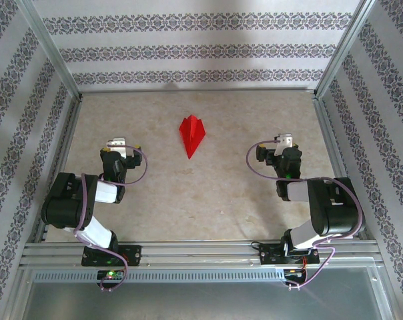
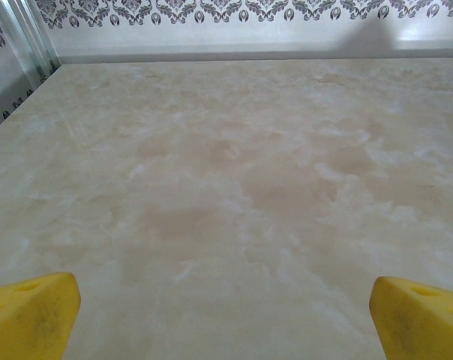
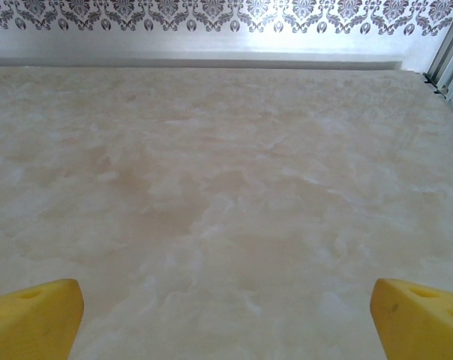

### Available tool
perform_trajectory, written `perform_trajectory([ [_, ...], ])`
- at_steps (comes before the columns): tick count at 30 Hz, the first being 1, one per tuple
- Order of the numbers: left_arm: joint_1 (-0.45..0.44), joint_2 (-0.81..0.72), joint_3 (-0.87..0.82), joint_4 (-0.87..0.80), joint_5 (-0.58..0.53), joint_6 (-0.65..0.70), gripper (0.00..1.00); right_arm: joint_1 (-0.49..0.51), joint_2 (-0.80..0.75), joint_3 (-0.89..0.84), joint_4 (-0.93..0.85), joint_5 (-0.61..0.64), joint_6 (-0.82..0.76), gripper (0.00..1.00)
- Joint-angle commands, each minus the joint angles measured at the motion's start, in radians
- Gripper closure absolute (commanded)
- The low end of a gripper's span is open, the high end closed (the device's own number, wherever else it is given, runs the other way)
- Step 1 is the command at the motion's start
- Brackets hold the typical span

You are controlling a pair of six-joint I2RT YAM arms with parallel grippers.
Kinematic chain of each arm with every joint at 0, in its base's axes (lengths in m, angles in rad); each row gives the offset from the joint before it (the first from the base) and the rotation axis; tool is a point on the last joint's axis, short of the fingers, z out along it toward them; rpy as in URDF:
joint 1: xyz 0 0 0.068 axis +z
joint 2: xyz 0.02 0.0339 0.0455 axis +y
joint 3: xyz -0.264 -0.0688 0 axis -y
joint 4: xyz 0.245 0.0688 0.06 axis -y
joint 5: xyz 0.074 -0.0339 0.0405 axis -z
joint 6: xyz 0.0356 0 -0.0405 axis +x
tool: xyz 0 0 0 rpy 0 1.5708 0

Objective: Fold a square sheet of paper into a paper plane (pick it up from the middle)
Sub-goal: Reset both arms

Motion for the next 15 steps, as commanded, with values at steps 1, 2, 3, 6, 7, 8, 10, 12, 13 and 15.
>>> perform_trajectory([
  [1, 0.012, -0.001, 0.017, -0.032, 0.030, 0.004, 0.01, -0.014, 0.007, 0.015, 0.012, 0.010, 0.010, 0.02],
  [2, 0.012, -0.005, 0.022, -0.048, 0.034, 0.001, 0.01, -0.014, 0.007, 0.015, 0.012, 0.011, 0.010, 0.02],
  [3, 0.012, -0.004, 0.021, -0.044, 0.035, 0.002, 0.01, -0.014, 0.008, 0.015, 0.012, 0.011, 0.010, 0.02],
  [6, 0.013, -0.003, 0.022, -0.045, 0.035, 0.002, 0.01, -0.014, 0.008, 0.015, 0.012, 0.010, 0.010, 0.02],
  [7, 0.012, -0.001, 0.021, -0.039, 0.035, 0.003, 0.01, -0.014, 0.007, 0.015, 0.012, 0.009, 0.010, 0.02],
  [8, 0.012, -0.001, 0.023, -0.043, 0.035, 0.004, 0.01, -0.014, 0.008, 0.015, 0.012, 0.010, 0.009, 0.02],
  [10, 0.012, 0.000, 0.025, -0.048, 0.035, 0.004, 0.01, -0.014, 0.007, 0.015, 0.012, 0.011, 0.010, 0.02],
  [12, 0.012, -0.001, 0.024, -0.049, 0.035, 0.002, 0.01, -0.014, 0.007, 0.015, 0.012, 0.010, 0.010, 0.02],
  [13, 0.013, -0.001, 0.022, -0.045, 0.036, 0.003, 0.01, -0.014, 0.007, 0.015, 0.012, 0.010, 0.010, 0.02],
  [15, 0.013, 0.000, 0.022, -0.044, 0.037, 0.002, 0.01, -0.014, 0.007, 0.015, 0.012, 0.011, 0.008, 0.02],
])
